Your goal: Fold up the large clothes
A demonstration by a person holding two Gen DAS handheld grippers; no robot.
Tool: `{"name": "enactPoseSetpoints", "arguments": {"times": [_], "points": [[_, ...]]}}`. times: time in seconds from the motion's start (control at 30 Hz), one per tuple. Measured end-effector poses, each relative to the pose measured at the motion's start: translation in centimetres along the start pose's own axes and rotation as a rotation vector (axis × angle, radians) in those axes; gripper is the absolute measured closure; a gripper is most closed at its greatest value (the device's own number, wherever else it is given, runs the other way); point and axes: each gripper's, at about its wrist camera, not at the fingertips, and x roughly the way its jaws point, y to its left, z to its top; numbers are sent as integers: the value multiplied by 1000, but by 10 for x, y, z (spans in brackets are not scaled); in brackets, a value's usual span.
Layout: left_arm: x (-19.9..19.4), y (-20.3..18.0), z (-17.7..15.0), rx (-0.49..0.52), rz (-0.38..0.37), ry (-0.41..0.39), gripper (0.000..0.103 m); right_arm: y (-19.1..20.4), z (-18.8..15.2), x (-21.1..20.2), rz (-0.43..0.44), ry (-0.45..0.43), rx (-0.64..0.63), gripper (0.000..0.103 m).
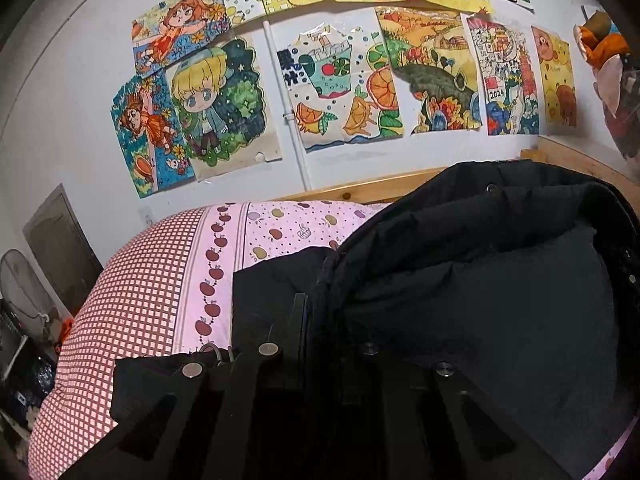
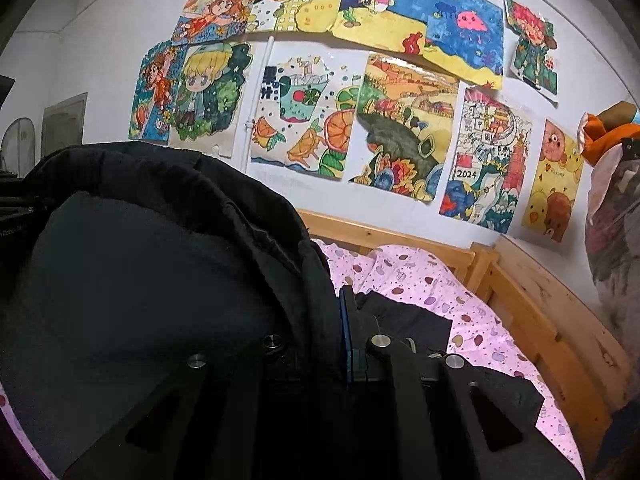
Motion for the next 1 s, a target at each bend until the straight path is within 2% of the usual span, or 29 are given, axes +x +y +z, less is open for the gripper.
{"name": "enactPoseSetpoints", "arguments": {"times": [0.3, 0.47, 0.57, 0.63, 0.7, 0.87, 0.93, 0.97, 1.0], "points": [[36, -8, -2, 1, 16, 29, 91, 3, -2, 29, -7, 38, 0, 92], [49, -11, -4, 4, 13, 42, 91, 3, -6, 47, -18, 79, 7, 84], [53, -9, -4, -7, -8, 49, 90, -2, -5, 54, -29, 92, 30, 67], [55, -5, -3, -26, -31, 55, 89, -6, -4, 55, -21, 85, 55, 48], [56, -2, -3, -43, -51, 65, 88, -11, -2, 53, -3, 69, 79, 38], [52, 8, -1, -85, -105, 68, 85, -12, 3, 32, 4, -15, 66, 22], [48, 13, 0, -107, -140, 58, 79, -11, 7, 18, 13, -59, 59, 17], [44, 16, 1, -123, -160, 42, 65, -11, 8, 12, 17, -70, 59, 16], [40, 19, 1, -139, -169, 20, 30, -11, 10, 6, 24, -78, 61, 16]]}}
